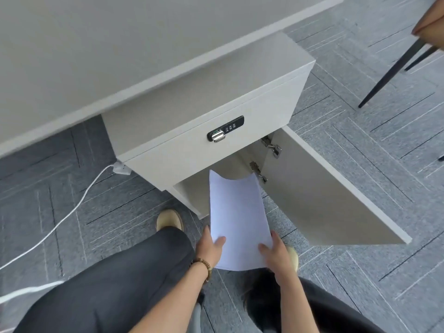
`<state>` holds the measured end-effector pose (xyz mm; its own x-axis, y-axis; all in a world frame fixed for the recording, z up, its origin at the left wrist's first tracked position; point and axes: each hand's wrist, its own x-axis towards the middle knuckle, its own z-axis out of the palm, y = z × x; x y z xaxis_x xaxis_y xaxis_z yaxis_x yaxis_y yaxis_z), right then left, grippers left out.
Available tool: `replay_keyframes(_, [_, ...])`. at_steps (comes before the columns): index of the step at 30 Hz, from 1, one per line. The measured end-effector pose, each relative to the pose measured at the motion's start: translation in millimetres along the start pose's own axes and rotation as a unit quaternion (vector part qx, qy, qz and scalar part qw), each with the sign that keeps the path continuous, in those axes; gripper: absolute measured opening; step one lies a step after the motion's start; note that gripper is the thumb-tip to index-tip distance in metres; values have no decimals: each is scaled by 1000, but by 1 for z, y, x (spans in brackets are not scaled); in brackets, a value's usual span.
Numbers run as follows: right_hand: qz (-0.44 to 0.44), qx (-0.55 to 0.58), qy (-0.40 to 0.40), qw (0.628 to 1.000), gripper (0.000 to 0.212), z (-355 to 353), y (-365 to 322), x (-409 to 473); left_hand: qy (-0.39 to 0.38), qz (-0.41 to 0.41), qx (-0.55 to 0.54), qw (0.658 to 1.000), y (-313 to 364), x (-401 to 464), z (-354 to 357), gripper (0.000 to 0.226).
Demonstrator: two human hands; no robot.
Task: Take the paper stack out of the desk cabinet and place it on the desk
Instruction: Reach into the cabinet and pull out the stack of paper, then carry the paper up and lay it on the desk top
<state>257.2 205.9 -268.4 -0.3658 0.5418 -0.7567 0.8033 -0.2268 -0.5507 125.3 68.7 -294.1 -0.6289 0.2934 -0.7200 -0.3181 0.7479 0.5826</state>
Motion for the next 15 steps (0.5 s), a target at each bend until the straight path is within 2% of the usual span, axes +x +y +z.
replay_keyframes(3, [-24,27,12,999,41,-11,-2,-59,3,29,11,1000,12,-62,-18,57])
replay_keyframes(8, [-63,35,49,996,41,-27,18,-125,0,90,-31,995,23,-154,-49,43])
replay_keyframes(15, [-168,95,46,980,30,-54,-21,-283,7,188,-84,978,30,-268,-113,32])
